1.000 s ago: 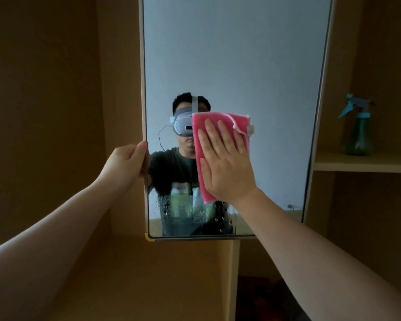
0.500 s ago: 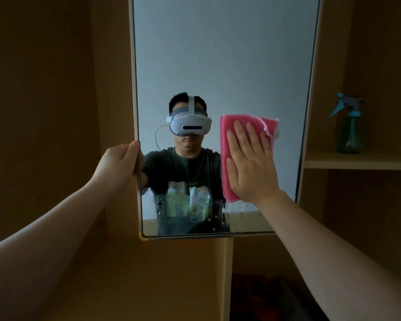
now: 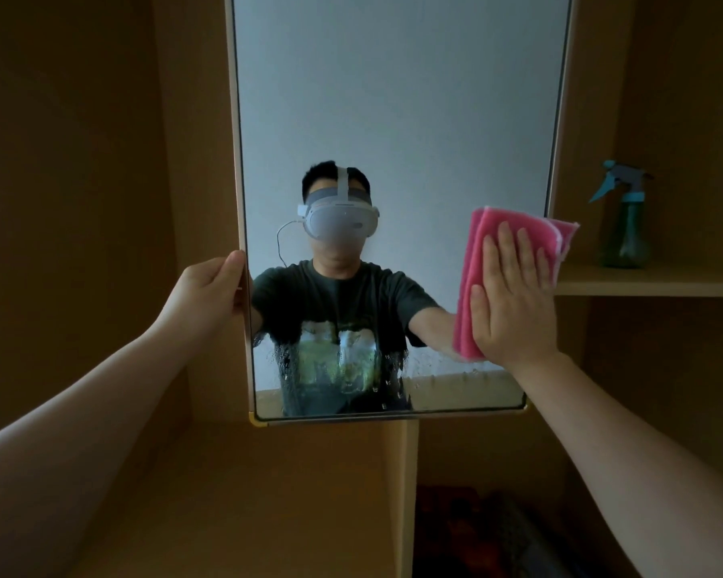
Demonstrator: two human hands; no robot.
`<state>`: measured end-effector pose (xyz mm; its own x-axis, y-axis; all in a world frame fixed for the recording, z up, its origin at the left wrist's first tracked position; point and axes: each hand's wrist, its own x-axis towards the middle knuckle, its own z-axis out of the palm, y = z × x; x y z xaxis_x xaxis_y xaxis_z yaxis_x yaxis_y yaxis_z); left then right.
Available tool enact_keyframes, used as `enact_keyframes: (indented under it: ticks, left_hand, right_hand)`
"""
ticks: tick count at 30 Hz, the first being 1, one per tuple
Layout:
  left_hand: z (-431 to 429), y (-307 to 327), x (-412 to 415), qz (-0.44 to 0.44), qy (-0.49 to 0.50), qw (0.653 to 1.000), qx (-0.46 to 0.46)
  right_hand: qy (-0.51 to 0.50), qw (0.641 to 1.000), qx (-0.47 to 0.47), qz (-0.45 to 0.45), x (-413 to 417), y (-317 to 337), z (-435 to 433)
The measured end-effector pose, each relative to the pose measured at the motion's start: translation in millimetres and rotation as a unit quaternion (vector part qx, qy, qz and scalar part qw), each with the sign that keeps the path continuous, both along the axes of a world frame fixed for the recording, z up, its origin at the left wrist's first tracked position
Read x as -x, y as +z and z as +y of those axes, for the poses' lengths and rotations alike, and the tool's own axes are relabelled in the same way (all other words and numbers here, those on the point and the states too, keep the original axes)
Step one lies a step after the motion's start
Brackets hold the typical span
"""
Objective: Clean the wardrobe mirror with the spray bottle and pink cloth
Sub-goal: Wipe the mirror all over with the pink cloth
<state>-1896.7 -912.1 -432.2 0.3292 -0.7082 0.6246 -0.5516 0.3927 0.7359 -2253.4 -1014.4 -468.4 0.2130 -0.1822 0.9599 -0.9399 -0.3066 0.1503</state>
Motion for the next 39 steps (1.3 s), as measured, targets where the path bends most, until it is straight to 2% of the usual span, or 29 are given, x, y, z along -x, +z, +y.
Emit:
enact_keyframes:
  ticks: [11, 21, 33, 39]
  left_hand:
    - [2, -7, -2, -0.016, -0.024, 0.999, -0.024]
    - [-2, -6, -4, -0.033, -0.023, 0.999, -0.017]
    - [-4, -7, -7, -0.041, -0.010, 0.999, -0.014]
    - [-1, -5, -4, -0.051, -0.011, 0.998, -0.018]
  right_hand:
    - [0.011, 0.999, -0.034, -0.026, -4, -78, 4]
    - [0.004, 0.998, -0.032, -0.045, -26, -90, 6]
    - [0.028, 0.999, -0.018, 0.006, -75, -93, 18]
    - [0.056, 0.996, 0.005, 0.068, -114, -94, 24]
